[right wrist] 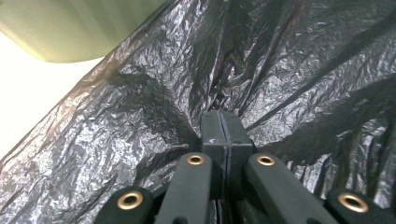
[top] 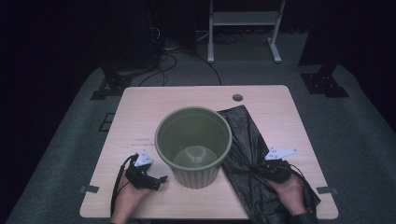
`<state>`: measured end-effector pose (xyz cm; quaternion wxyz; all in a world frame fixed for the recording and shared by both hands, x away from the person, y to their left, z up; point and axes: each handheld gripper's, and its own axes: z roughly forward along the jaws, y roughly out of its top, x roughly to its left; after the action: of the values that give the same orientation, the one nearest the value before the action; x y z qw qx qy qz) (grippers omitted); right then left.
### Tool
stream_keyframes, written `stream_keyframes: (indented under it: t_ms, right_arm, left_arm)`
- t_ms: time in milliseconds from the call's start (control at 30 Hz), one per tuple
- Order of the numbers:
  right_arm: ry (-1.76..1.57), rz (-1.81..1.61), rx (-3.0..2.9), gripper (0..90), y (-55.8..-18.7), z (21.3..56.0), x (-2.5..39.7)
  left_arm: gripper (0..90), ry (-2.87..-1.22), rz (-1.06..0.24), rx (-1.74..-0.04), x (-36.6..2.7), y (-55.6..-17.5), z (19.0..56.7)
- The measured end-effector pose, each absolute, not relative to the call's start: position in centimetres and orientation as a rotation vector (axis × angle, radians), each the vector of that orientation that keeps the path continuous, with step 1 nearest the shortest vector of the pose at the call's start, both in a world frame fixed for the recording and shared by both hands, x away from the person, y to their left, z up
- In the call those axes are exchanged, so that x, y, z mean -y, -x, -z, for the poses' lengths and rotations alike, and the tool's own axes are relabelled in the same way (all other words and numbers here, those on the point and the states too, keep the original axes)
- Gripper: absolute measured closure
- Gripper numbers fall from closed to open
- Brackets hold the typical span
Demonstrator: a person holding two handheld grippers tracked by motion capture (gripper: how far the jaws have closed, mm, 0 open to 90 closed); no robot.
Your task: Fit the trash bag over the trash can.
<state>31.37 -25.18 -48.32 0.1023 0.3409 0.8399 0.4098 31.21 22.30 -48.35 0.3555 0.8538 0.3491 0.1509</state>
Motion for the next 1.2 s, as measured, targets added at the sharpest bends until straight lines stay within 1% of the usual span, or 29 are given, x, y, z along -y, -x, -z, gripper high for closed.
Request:
stream_keyframes:
  t_ms: [233, 267, 300, 400, 467, 500, 700, 800, 867, 1000, 1200]
  right_arm:
    - [-1.027, -1.198, -2.435, 53.5, -31.2, 47.3, 25.6]
    - [-1.041, -1.180, -2.431, 46.6, -31.3, 47.0, 25.7]
    - [-1.057, -1.163, -2.416, 41.8, -31.4, 46.8, 25.9]
    - [-1.093, -1.144, -2.381, 29.2, -31.5, 46.2, 26.5]
    - [-1.106, -1.093, -2.338, 23.0, -31.7, 45.8, 26.8]
    - [-1.118, -1.072, -2.324, 16.9, -31.9, 45.8, 26.9]
    - [-1.184, -0.993, -2.319, 9.0, -33.7, 46.0, 27.4]
    - [-1.224, -0.994, -2.312, 8.8, -34.6, 46.6, 27.8]
    - [-1.256, -0.975, -2.324, 5.8, -35.2, 47.3, 28.0]
    - [-1.289, -0.955, -2.339, 5.7, -35.7, 48.0, 28.3]
    - [-1.271, -0.989, -2.371, 4.8, -35.5, 48.0, 27.6]
  left_arm:
    - [0.0, -2.206, -0.390, -0.902, -22.3, -31.2, 48.4]
    - [0.0, -2.206, -0.390, -0.902, -22.3, -31.2, 48.4]
    - [0.0, -2.206, -0.390, -0.902, -22.3, -31.2, 48.4]
    - [0.0, -2.206, -0.390, -0.902, -22.3, -31.2, 48.3]
    - [0.0, -2.206, -0.390, -0.902, -22.3, -31.2, 48.3]
    - [0.0, -2.206, -0.390, -0.902, -22.3, -31.2, 48.3]
    - [0.0, -2.206, -0.390, -0.902, -22.3, -31.2, 48.3]
    - [0.0, -2.205, -0.390, -0.902, -22.3, -31.2, 48.4]
    - [0.0, -2.206, -0.390, -0.902, -22.3, -31.2, 48.4]
    - [0.0, -2.206, -0.390, -0.902, -22.3, -31.2, 48.3]
    - [0.0, -2.206, -0.390, -0.902, -22.3, -31.2, 48.3]
